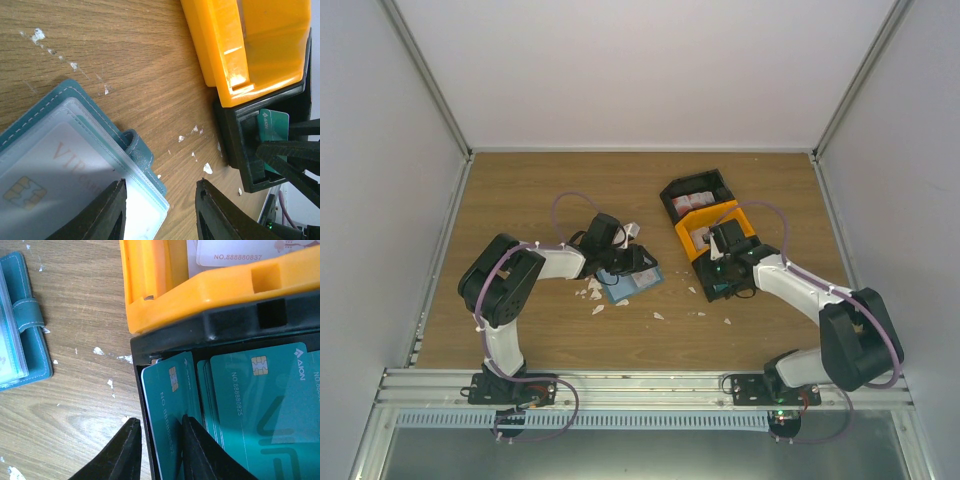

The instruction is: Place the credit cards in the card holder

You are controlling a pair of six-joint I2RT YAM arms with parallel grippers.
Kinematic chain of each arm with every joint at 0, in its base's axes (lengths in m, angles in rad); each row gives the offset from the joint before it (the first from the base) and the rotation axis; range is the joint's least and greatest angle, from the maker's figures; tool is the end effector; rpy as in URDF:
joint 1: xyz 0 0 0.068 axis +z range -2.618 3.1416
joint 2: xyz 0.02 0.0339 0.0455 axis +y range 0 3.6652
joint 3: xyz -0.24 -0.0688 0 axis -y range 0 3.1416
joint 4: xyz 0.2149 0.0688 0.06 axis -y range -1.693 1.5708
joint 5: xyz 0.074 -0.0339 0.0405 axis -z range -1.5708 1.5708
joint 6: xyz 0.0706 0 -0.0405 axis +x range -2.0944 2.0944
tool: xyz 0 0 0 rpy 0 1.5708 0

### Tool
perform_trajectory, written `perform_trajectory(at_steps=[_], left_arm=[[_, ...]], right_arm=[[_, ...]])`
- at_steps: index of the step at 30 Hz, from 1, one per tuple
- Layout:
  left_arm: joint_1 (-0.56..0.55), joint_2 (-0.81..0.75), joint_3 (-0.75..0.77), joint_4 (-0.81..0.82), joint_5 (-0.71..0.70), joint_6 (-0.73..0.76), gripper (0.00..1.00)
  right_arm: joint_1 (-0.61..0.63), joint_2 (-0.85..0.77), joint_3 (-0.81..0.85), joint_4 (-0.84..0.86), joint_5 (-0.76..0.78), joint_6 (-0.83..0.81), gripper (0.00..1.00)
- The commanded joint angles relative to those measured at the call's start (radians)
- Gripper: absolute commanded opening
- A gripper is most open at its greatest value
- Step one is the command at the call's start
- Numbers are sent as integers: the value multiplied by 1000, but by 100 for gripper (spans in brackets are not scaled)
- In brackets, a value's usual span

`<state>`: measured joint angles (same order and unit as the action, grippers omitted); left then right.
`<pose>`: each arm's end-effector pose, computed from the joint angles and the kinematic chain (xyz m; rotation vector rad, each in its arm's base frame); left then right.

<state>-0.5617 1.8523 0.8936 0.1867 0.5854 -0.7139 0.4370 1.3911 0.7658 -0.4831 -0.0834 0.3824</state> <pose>0.2792 -0.2218 0.1100 0.1294 2.5646 -1.2569 0.2248 0.1115 0.1433 -0.1012 2.7259 0.3602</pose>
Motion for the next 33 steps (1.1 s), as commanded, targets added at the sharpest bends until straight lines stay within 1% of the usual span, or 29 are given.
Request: perform_trajectory(at_steps=[1, 16, 22, 26, 30, 32, 33], left_arm=[[-6, -27, -2, 4, -12, 14, 41], [-6, -25, -4, 8, -12, 14, 41], [-7, -25, -5, 8, -12, 13, 41], [-6, -25, -6, 10, -12, 13, 41], [-7, -28, -6, 12, -10, 12, 41], [-7, -35, -8, 18, -6, 10, 41], [-8, -40, -8, 20, -6, 10, 41]], right_arm=[[-6, -15, 14, -10, -7, 8, 24], [-6, -33, 12, -15, -20, 10, 21], [-6, -37, 14, -18, -16, 12, 15], [-5, -47, 15, -24, -17, 13, 14], [-6, -64, 19, -32, -5, 12, 6], [-6, -77, 22, -42, 27, 14, 1], [-6, -86, 26, -50, 59, 16, 1]])
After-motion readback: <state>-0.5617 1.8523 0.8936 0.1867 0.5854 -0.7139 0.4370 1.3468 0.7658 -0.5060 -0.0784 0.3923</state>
